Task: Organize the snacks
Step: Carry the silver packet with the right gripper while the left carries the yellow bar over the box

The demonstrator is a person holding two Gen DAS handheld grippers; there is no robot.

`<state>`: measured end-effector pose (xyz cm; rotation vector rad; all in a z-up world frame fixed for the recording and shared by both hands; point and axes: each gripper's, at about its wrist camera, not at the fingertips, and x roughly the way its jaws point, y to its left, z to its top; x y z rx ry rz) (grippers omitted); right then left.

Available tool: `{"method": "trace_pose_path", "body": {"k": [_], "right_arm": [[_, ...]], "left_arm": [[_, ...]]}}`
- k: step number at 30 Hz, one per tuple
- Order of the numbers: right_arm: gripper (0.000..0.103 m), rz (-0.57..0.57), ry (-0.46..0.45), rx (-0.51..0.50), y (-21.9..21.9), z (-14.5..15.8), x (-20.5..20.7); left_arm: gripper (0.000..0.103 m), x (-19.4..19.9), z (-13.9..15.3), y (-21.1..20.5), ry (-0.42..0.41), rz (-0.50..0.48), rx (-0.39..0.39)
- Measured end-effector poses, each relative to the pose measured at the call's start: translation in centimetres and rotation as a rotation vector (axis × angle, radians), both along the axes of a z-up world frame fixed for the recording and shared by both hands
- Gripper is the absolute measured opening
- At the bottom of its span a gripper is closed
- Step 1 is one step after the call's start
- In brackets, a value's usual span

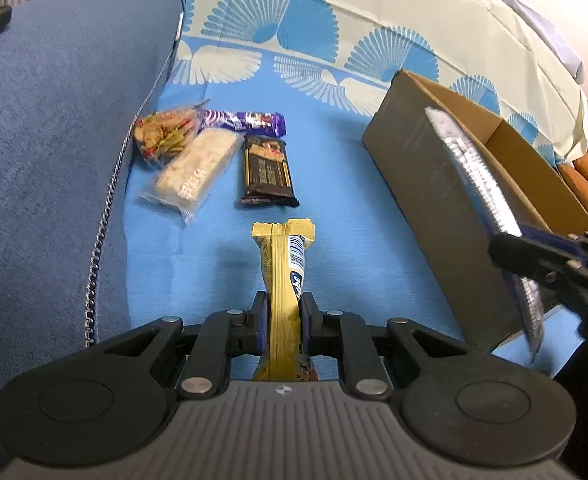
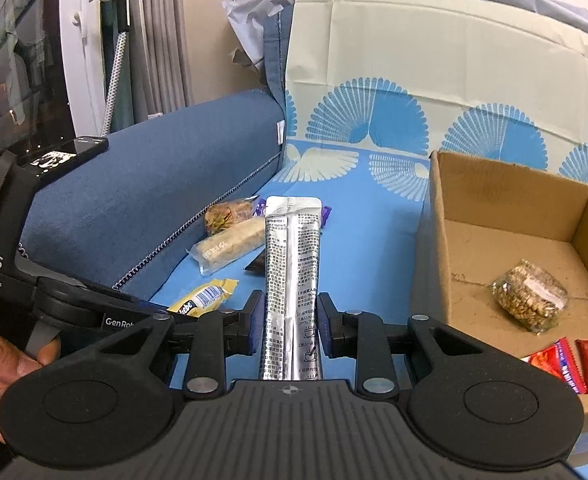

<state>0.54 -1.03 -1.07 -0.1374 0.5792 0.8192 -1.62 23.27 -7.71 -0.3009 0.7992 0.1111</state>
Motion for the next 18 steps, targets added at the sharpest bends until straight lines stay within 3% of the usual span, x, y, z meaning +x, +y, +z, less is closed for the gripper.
{"method": "trace_pose_path", "body": {"k": [4,18], "right_arm": [[0.029,-0.004,-0.033,0.030,-1.2,1.3,0.0],[0.029,-0.094,0.009,0.100,-4.4,2.7,2.0]], "left_arm": [[0.017,-0.4,0.4,-0.1,-0.022,0.014,0.015],[0.017,-0.2,0.6,-0.3,-0.003,0.026,0.037]]}}
